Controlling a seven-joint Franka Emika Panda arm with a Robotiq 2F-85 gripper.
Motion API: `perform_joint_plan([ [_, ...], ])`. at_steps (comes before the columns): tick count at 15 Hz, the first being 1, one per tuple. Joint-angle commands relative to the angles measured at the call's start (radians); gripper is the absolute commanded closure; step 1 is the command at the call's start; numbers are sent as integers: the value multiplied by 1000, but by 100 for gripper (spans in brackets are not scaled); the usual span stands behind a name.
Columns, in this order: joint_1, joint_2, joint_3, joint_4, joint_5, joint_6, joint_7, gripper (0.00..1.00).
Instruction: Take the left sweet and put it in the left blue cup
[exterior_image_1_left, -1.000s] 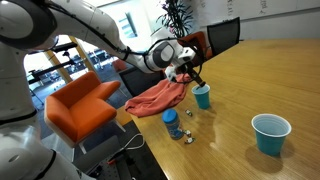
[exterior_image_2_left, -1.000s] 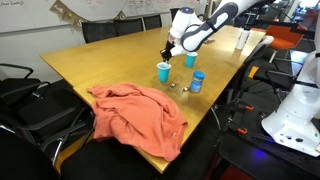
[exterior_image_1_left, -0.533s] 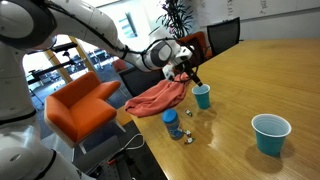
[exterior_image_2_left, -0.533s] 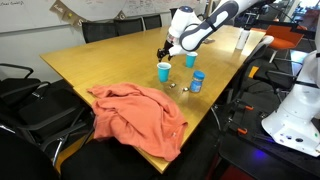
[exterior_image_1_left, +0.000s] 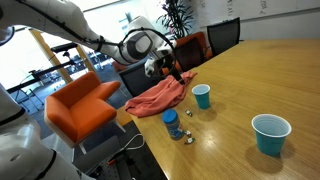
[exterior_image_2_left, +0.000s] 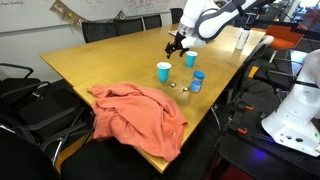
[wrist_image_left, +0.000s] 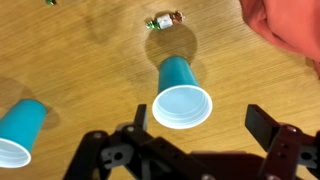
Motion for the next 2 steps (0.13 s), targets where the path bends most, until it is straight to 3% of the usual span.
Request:
perform_joint_plan([
  [1,-61,-165,48,-136,14,-76,6,0],
  [2,-79,-195,61,-161,21,-84,-1,0],
])
